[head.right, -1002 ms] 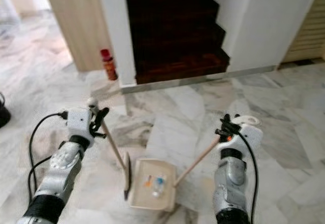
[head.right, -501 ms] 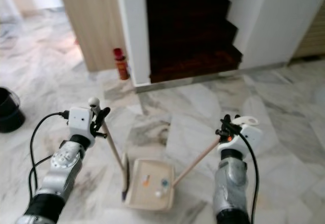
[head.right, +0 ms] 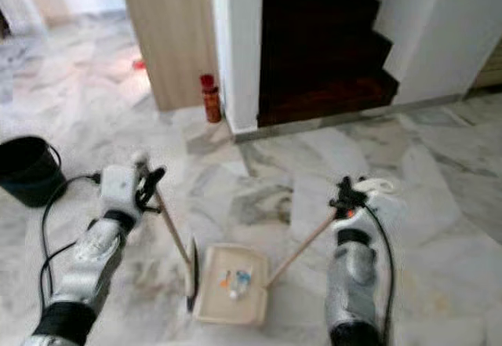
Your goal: Sweep floor
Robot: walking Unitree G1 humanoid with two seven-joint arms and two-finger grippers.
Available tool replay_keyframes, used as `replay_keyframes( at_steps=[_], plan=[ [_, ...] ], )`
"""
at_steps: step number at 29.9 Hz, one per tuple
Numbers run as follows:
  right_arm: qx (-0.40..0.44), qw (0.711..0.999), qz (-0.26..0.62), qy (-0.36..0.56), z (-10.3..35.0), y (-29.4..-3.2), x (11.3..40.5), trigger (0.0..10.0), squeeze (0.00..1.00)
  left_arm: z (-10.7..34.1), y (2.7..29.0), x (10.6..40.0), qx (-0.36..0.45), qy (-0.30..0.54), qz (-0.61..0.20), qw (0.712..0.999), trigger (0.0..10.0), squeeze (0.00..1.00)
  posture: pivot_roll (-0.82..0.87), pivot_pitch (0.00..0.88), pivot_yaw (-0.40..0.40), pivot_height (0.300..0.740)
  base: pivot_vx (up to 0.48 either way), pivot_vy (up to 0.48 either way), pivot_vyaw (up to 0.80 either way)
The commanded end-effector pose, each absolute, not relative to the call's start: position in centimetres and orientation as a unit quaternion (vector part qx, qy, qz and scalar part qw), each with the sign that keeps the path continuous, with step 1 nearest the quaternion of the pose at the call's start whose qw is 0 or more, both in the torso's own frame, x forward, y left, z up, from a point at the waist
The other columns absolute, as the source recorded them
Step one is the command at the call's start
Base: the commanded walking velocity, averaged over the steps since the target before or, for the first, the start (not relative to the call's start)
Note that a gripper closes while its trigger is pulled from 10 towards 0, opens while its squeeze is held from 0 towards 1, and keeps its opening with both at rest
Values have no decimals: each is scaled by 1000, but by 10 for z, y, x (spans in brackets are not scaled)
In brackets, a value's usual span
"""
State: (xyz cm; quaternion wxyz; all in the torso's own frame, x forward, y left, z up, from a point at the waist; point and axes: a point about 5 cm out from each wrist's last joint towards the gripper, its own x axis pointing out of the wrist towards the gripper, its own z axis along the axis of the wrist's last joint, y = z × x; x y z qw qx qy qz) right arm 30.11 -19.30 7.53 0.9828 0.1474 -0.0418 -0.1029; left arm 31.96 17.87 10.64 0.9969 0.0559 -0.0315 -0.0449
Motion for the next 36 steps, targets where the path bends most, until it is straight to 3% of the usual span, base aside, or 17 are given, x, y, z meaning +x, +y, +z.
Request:
replay_keyframes(
  at_steps=[1,29,36],
  plan=[
    [166,977,-110,-77,89,-197,305,10000,0,118,174,323,68,-57,-54,995,10000,0,-50,0,44,740,0,480,0],
    [152,981,-101,-71,88,-192,305,10000,0,119,177,323,70,-55,-54,995,10000,0,-37,0,48,740,0,480,0],
    [160,979,-100,-71,87,-190,305,10000,0,119,176,323,72,-56,-56,994,10000,0,-39,0,52,740,0,480,664]
  ],
)
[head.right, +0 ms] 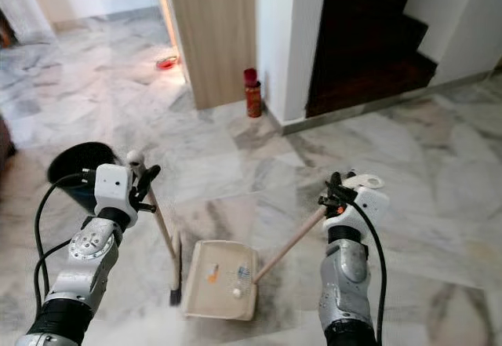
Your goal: Sweep floor
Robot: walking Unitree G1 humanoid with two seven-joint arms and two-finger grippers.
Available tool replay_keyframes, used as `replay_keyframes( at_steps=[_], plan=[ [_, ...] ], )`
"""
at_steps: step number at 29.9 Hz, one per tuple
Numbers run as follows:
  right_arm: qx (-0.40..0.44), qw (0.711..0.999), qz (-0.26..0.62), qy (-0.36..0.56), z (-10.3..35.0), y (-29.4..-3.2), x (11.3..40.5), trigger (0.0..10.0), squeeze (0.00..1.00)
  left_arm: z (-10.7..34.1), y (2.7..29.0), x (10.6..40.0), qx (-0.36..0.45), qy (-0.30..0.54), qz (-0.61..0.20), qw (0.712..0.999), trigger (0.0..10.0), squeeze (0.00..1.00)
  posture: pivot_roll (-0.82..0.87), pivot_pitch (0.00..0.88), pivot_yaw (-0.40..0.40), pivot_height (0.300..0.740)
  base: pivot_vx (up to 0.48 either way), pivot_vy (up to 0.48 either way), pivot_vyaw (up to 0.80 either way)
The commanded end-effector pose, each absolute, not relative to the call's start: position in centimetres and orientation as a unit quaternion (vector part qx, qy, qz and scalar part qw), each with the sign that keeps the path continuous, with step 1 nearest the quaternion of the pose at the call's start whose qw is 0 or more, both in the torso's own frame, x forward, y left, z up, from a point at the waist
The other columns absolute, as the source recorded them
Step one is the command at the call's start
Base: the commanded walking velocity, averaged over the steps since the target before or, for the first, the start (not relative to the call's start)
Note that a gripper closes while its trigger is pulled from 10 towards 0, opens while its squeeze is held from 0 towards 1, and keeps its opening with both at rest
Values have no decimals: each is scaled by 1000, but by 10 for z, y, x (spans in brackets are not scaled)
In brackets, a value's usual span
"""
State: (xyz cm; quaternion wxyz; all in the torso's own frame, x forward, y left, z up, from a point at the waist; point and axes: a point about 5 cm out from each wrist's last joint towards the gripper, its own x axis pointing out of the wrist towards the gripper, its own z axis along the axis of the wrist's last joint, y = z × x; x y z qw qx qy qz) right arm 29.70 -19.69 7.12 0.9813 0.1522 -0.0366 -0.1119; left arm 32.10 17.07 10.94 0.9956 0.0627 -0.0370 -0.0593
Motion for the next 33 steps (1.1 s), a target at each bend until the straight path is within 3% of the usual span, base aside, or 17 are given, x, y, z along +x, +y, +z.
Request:
replay_keyframes(
  at_steps=[1,33],
  plan=[
    [160,980,-99,-71,87,-190,305,10000,0,119,176,323,72,-56,-57,994,10000,0,-39,0,52,740,0,480,0],
    [166,979,-98,-69,88,-190,307,10000,0,120,177,324,72,-55,-55,994,10000,0,-31,0,46,740,0,480,0]
  ],
)
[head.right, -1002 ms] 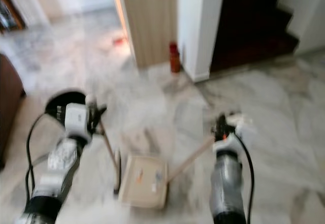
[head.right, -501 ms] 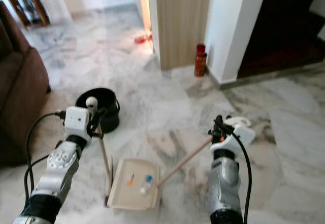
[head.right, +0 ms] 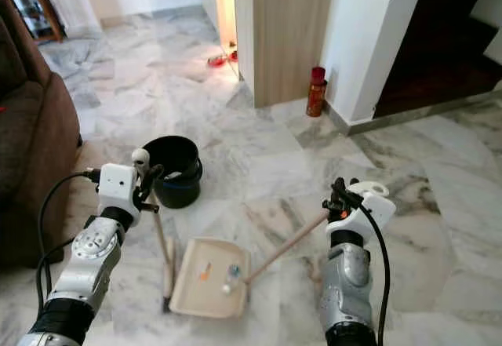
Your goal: Sweep floor
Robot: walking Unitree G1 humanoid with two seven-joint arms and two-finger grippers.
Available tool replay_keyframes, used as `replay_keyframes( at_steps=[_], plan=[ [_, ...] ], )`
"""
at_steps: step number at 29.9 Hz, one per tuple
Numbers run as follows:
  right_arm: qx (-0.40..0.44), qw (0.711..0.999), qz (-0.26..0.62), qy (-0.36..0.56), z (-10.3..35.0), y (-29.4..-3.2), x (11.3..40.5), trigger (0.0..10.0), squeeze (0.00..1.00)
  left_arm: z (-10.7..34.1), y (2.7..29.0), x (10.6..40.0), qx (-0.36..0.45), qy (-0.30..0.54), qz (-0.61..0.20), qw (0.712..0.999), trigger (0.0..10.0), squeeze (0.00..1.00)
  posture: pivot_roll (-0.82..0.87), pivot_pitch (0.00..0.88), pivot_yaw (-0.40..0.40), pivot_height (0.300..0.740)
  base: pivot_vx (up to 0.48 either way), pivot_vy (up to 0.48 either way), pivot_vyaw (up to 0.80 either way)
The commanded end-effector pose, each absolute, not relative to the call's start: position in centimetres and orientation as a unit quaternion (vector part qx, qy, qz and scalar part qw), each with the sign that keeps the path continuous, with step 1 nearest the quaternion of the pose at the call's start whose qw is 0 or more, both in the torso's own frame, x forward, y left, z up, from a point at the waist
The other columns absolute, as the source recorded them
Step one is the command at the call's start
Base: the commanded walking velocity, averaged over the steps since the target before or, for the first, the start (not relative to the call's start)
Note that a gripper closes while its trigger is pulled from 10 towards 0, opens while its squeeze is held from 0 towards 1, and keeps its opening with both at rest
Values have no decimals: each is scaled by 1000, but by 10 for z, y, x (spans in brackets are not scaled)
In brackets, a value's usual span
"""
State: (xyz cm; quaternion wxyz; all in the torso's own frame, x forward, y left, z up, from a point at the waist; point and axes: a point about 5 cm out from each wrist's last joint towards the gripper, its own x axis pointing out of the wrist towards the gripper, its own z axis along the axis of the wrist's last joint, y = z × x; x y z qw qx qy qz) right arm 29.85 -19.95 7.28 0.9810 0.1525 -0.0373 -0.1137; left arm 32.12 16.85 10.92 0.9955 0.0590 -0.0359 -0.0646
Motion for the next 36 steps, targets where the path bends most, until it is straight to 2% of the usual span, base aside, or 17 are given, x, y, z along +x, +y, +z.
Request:
replay_keyframes(
  at_steps=[1,10,21,31,36],
  plan=[
    [166,979,-98,-69,88,-190,307,10000,0,120,177,324,72,-55,-55,994,10000,0,-31,0,46,740,0,480,0],
    [168,978,-98,-70,89,-190,307,10000,0,121,177,324,75,-58,-53,994,10000,0,-29,0,47,740,0,431,0],
    [166,976,-99,-96,103,-191,312,10000,0,121,177,323,80,-63,-58,993,10000,0,-30,0,51,740,0,0,0],
    [142,970,-103,-170,145,-193,324,10000,0,122,175,323,79,-69,-63,992,10000,0,-26,0,50,740,0,0,0],
    [139,954,-115,-241,184,-190,328,10000,0,124,173,323,92,-78,-68,990,10000,0,-22,0,49,740,0,0,0]
  ],
)
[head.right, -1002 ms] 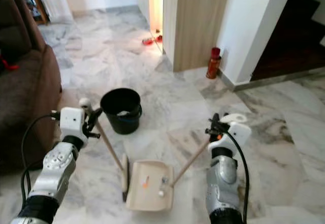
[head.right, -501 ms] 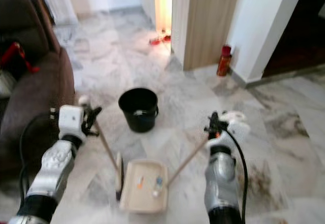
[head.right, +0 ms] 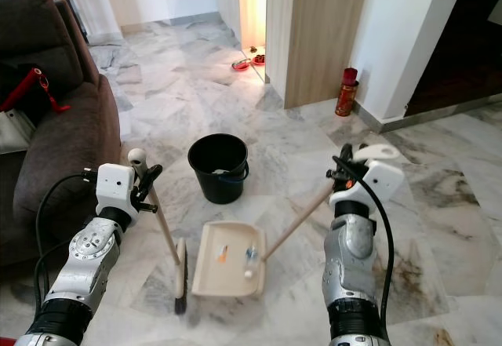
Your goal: Sweep floor
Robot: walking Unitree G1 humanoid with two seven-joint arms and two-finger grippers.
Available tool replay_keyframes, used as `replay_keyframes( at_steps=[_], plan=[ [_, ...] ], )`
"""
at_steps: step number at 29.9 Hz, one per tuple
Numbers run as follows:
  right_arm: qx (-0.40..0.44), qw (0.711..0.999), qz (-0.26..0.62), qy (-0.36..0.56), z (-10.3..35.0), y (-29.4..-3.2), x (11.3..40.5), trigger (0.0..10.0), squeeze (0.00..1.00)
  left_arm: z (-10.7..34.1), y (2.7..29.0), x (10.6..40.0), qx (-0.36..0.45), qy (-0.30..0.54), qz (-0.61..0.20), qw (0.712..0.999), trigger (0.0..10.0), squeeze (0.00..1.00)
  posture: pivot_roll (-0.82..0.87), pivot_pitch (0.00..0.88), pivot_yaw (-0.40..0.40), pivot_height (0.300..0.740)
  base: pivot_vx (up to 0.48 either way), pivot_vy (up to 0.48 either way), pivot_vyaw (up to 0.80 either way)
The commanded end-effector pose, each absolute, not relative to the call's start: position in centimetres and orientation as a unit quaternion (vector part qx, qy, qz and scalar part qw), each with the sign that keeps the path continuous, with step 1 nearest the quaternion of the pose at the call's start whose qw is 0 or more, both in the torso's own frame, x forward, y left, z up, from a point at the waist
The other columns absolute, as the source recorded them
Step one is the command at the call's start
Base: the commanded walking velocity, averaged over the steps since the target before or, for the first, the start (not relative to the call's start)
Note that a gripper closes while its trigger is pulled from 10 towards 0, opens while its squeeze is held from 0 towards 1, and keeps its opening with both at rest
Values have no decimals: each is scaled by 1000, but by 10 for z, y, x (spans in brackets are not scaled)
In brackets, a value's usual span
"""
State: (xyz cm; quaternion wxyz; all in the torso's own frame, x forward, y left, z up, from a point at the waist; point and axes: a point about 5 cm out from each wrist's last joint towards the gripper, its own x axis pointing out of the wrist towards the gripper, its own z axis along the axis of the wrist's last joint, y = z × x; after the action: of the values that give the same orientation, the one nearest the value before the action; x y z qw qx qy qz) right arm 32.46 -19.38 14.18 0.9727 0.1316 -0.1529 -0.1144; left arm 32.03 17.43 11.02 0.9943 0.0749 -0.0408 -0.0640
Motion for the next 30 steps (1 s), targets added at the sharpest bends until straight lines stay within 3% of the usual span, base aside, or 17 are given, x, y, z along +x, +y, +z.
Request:
replay_keyframes(
  at_steps=[1,8,17,30],
  plan=[
    [139,954,-115,-241,184,-190,328,10000,0,124,173,323,92,-78,-68,990,10000,0,-22,0,49,740,0,0,0],
    [152,937,-131,-286,212,-188,329,10000,0,124,173,323,94,-79,-65,990,10000,0,-21,0,44,740,0,0,0],
    [149,942,-106,-280,215,-176,332,10000,0,121,172,322,104,-72,-70,990,10000,0,-19,0,42,740,0,0,49],
    [173,942,-95,-272,216,-175,334,10000,0,121,173,322,105,-70,-69,990,10000,0,-18,0,43,740,290,0,134]
  ],
)
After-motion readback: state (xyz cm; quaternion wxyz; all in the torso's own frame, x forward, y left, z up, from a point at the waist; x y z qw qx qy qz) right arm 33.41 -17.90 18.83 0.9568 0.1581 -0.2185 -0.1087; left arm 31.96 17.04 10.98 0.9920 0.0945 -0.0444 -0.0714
